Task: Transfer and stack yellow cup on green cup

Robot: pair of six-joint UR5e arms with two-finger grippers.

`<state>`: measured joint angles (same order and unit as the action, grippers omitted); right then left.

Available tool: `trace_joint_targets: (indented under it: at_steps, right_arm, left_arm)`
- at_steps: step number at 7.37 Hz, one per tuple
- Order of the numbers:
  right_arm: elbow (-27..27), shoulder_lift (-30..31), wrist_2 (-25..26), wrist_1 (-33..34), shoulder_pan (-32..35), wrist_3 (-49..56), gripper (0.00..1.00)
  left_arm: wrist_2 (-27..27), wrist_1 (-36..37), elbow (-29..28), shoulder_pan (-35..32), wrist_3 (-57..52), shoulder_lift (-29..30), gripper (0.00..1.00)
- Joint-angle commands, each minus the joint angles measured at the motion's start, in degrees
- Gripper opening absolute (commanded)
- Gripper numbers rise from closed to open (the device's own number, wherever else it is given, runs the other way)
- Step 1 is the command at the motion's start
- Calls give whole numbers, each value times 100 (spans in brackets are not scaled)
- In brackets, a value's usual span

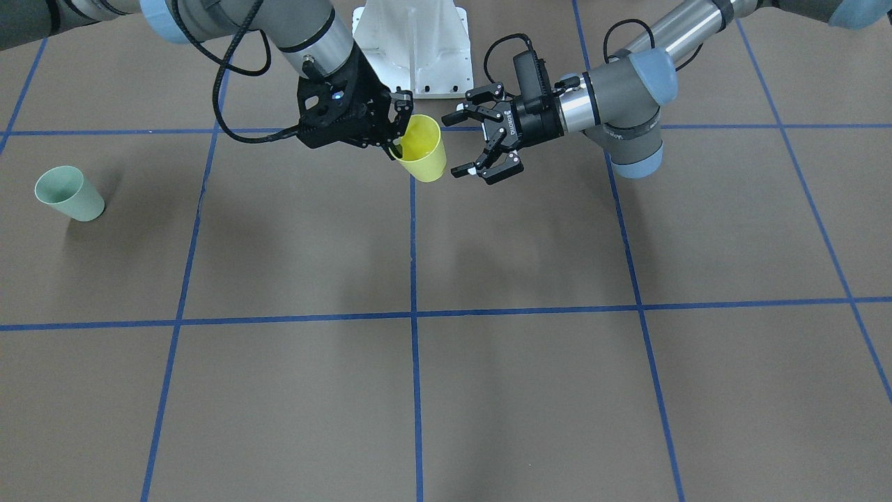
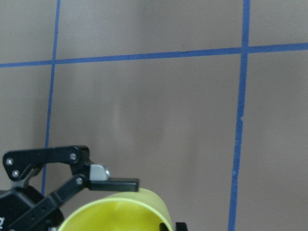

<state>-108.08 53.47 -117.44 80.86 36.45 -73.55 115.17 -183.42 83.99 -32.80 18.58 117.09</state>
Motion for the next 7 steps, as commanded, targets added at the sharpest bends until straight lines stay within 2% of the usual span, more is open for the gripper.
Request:
trace_joint_targets:
  at_steps: [1,3,4,5,6,7]
  right_arm:
    - [-29,321,-60,0,676,8,0]
    - [-29,558,-226,488,1563,443,0]
    - [-29,698,-288,892,1967,1248,0]
    - [6,1022,-289,1018,2319,2126,0]
    - [6,1330,-437,1028,2671,2761,0]
    - [15,1620,-812,1019,3022,3342,0]
  left_arm:
    - [-300,8,-32,-7,102,-19,100]
    - [-618,147,-32,-68,181,-46,100]
    - [-949,331,-32,-112,190,-54,100]
    - [-979,768,-15,-322,190,-115,100]
    - [-997,1034,-6,-532,190,-290,100]
    - [-971,1402,-6,-978,129,-501,100]
